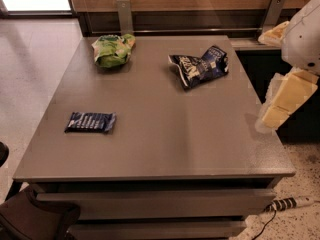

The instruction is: Pick rxbar blueberry

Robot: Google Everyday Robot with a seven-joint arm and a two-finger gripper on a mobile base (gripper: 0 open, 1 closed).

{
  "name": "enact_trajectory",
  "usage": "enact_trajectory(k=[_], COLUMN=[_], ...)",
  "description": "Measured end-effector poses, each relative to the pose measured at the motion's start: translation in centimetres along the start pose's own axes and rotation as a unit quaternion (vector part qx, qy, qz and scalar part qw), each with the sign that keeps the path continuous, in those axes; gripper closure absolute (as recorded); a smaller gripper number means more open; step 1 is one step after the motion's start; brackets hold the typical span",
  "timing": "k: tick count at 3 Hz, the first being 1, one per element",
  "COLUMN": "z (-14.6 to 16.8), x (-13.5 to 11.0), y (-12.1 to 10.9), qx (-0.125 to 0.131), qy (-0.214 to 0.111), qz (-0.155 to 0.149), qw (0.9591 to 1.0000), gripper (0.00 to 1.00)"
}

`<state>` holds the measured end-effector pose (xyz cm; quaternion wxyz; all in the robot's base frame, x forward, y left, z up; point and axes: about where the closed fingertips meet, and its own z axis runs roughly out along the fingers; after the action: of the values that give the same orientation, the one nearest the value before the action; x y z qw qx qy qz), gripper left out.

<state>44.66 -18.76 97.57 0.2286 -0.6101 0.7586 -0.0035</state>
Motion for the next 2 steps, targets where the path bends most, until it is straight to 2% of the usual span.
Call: enact_trajectory(k=[1, 2], z=[3.8, 8.2], x=[-2.4, -5.9], y=[0.4, 1.4], qx=[-0.011, -0.039], qy=[-0.093, -0.198], qz=[-0.007, -0.008], qw=[0.9956, 0.9793], gripper=[0.0, 0.0])
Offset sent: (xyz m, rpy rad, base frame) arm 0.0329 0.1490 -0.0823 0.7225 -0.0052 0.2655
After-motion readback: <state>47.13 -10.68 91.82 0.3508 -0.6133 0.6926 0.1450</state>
